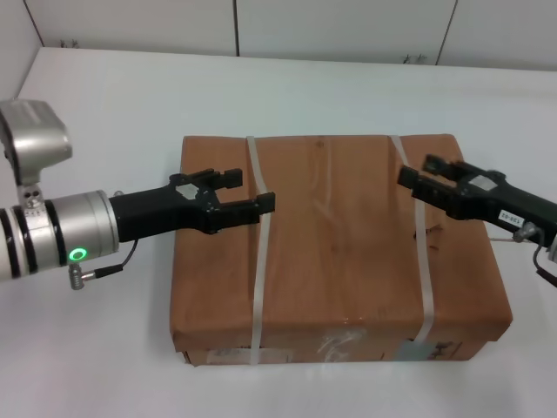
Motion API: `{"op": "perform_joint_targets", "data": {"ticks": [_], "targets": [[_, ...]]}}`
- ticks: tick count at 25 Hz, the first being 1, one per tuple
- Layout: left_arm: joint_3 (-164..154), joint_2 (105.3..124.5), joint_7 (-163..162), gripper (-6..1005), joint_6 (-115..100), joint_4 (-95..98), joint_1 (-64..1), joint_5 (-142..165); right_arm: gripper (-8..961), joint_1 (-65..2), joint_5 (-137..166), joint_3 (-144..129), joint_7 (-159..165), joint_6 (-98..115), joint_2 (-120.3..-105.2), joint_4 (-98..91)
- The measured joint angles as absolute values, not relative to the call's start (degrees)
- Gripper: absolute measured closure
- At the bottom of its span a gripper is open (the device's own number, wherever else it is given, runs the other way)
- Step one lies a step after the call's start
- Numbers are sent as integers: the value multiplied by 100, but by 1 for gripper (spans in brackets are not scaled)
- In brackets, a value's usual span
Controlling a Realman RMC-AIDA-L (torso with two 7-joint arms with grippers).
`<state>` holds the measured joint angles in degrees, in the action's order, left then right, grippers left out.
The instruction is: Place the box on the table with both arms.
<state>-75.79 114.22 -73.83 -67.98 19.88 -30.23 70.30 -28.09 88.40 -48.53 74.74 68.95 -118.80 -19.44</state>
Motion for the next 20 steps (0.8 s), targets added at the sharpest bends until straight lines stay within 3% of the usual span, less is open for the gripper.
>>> {"op": "perform_joint_targets", "data": {"ticks": [15,20], "targets": [[-7587,10946,-6247,147,-9217,2019,-3033,7061,127,-2758,9973,-4868,5959,9464,-11850,-2773],[-7600,10896,-6220,147,-9629,2058,-3038,7063,84,-2756,10003,-4857,5928,9913,-11848,-2929]]}}
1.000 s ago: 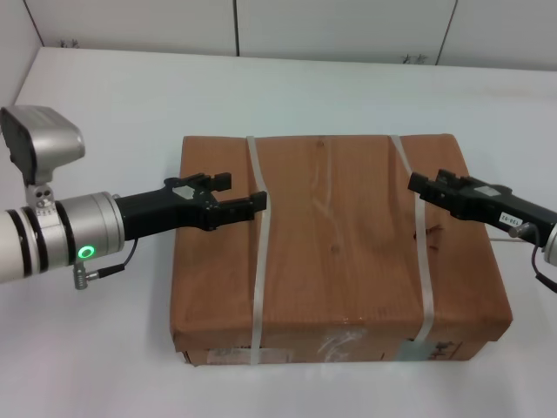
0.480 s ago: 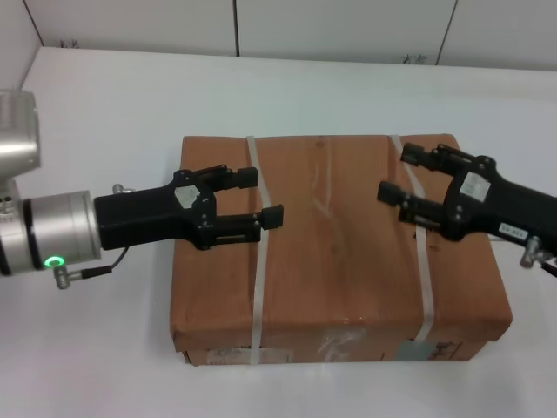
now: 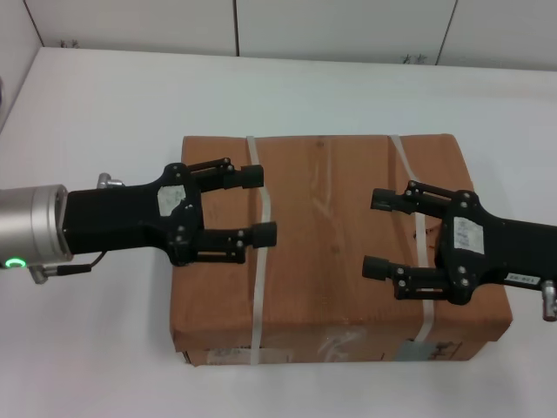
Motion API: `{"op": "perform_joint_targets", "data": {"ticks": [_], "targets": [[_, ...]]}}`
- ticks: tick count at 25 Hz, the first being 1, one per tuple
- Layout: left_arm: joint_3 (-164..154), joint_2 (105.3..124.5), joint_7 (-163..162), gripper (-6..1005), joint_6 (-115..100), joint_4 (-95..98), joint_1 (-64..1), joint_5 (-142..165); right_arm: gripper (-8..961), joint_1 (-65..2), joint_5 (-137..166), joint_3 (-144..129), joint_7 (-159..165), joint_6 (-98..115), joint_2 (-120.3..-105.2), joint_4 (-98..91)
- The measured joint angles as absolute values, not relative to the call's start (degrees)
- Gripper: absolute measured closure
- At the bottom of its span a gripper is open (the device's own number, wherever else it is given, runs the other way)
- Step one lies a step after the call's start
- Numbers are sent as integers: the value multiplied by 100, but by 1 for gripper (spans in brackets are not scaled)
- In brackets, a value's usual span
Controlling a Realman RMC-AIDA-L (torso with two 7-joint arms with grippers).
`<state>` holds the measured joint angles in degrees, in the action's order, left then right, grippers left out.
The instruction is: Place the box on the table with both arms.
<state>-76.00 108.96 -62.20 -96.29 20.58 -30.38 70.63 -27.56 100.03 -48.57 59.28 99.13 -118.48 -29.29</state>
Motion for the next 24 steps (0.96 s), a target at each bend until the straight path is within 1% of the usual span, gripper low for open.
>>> {"op": "perform_joint_targets", "data": {"ticks": [24], "targets": [[-7558,10942,-6138,147,-9749,2057,-3015,7023,86,-2724,9958,-4684,5947,10098,-11856,-2970]]}}
